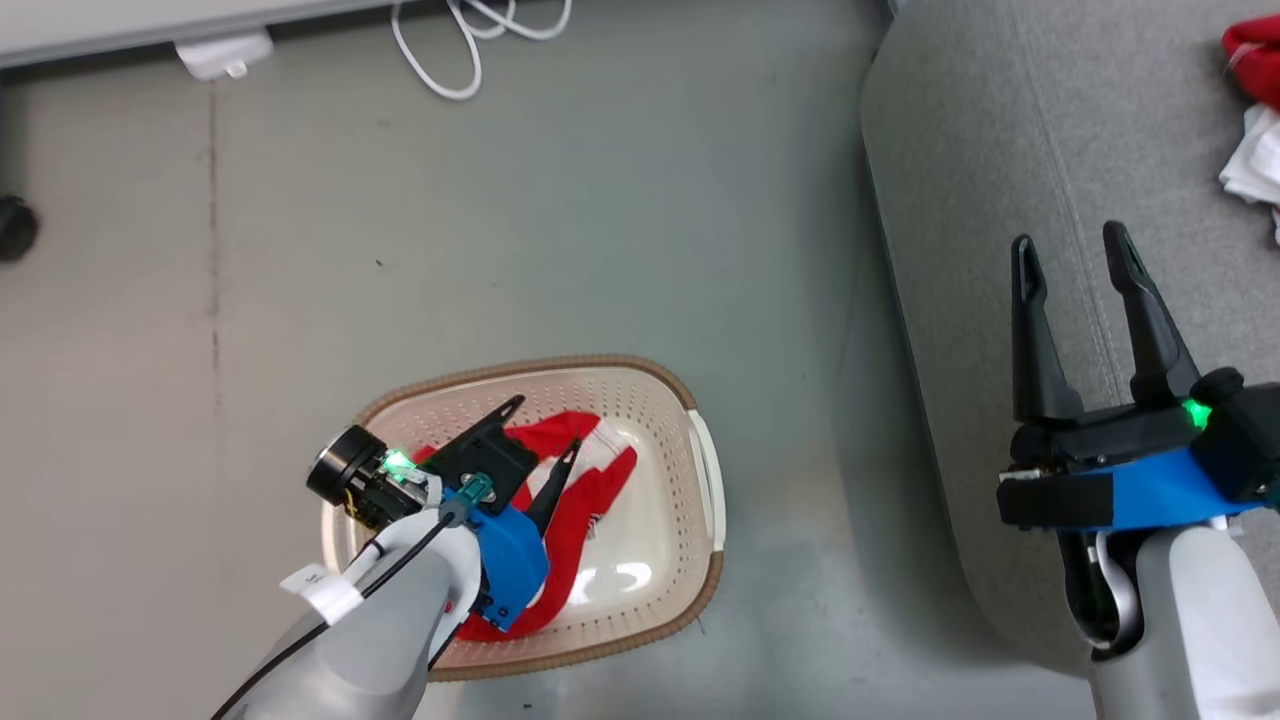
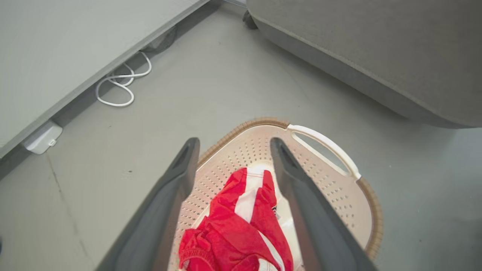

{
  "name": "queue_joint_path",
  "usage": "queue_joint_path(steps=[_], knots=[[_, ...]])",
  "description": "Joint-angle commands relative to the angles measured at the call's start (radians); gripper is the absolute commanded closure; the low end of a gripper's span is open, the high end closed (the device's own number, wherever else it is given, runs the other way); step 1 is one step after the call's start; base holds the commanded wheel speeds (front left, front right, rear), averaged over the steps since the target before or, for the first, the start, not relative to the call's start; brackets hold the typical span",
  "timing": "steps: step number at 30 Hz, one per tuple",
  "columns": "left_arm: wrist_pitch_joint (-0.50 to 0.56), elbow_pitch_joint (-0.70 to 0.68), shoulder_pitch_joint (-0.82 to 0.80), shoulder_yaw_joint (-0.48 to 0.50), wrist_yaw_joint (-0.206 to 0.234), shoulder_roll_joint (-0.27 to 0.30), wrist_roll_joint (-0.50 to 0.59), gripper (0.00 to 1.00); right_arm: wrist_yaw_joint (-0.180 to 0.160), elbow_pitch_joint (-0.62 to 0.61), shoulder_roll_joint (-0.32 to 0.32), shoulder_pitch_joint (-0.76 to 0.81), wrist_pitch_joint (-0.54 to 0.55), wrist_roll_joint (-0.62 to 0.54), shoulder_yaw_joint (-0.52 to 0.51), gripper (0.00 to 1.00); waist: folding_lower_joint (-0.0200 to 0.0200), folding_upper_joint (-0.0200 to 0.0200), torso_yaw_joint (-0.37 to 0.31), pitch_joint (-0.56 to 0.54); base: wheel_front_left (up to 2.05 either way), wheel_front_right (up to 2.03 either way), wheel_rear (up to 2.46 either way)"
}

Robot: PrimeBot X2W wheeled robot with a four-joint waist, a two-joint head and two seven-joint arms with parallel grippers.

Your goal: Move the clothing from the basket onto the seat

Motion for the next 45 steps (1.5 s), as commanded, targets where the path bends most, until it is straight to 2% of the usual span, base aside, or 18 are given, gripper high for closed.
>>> queue_joint_path(steps=[1,9,20,30,45], knots=[[0.003,0.04,-0.044,-0.057,0.0,-0.001,-0.025,0.0,0.001,-0.01,-0.006,-0.033,-0.003,0.006,0.003,0.0,-0.0003,0.0,-0.026,0.065,0.0,0.0,0.0],[0.134,0.196,-0.141,-0.269,0.0,-0.003,-0.131,0.0,0.001,-0.04,0.0,-0.085,-0.003,0.009,0.013,0.0,-0.0003,0.0,-0.052,0.194,0.0,0.0,0.0],[0.351,0.262,-0.249,-0.473,0.0,0.035,-0.213,0.0,0.001,-0.089,0.004,-0.148,-0.003,0.008,0.008,0.0,-0.0003,0.0,-0.08,0.357,0.0,0.0,0.0],[0.49,0.238,-0.311,-0.547,0.0,0.08,-0.279,0.0,0.001,-0.152,0.003,-0.219,-0.003,0.006,0.02,0.0,-0.0003,0.0,-0.099,0.502,0.0,0.0,0.0],[0.459,0.284,-0.411,-0.555,0.0,0.092,-0.24,0.0,0.001,-0.219,0.007,-0.251,-0.003,-0.005,0.015,0.0,-0.0003,0.0,-0.114,0.636,0.0,0.0,0.0]])
